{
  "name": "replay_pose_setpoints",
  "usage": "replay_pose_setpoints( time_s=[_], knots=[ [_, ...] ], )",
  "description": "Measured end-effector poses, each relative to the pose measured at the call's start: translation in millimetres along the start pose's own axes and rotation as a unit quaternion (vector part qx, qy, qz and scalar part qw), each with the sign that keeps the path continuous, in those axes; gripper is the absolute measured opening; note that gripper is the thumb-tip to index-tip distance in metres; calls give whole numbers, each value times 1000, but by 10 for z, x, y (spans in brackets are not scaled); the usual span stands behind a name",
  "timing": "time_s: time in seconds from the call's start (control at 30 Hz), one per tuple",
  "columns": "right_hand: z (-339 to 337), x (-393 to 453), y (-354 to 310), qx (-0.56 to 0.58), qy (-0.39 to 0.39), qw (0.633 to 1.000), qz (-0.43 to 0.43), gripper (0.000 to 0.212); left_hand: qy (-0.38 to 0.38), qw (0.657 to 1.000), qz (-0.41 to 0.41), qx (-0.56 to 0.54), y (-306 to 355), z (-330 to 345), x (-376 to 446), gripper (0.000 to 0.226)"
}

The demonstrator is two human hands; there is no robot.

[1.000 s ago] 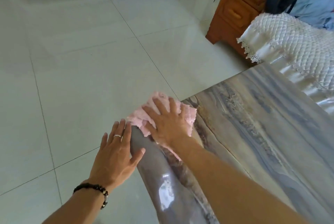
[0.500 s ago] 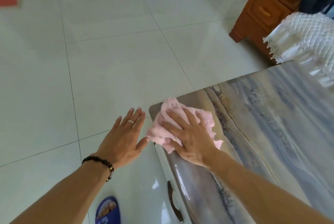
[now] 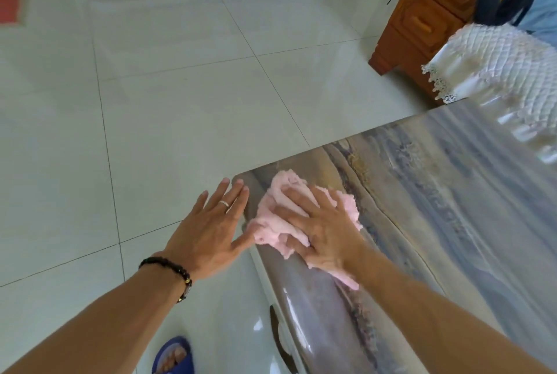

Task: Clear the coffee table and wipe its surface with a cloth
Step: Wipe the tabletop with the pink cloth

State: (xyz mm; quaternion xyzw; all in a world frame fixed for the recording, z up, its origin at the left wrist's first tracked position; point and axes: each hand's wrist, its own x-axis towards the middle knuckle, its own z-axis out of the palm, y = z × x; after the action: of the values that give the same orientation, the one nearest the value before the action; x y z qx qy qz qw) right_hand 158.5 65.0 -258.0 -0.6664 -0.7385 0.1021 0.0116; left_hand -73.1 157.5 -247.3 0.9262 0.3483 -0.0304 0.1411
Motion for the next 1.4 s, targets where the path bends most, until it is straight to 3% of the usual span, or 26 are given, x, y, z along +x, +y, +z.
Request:
replay_pose_setpoints(
  time_s=[0.1,0.33,0.5,0.6,0.7,0.9,1.0,1.1,1.27,1.4],
  knots=[
    [-75,648,-67,6,23,989,147,51,52,998,-25,5,6,32,127,79],
    [90,-609,169,40,63,992,103,55,57,998,13,22,228,-12,453,68],
    [-129,418,615,47,61,944,321,55,54,997,45,37,320,5,818,72],
    [-41,116,427,19,111,959,260,57,47,996,39,58,327,79,983,67],
    [18,-448,315,26,106,968,225,55,40,998,34,42,434,95,1189,67],
    [-274,690,846,18,111,935,336,52,86,996,-4,40,504,189,1547,70],
    [-109,373,711,-16,138,951,277,49,79,996,-3,31,488,251,1561,71],
    [-59,-17,663,-3,104,962,254,53,62,997,11,49,480,235,1532,69],
    [-291,822,1101,0,89,916,392,58,77,996,23,43,491,254,1552,68],
    [-119,285,865,-24,155,940,302,50,79,995,50,44,560,188,1603,67]
  ],
)
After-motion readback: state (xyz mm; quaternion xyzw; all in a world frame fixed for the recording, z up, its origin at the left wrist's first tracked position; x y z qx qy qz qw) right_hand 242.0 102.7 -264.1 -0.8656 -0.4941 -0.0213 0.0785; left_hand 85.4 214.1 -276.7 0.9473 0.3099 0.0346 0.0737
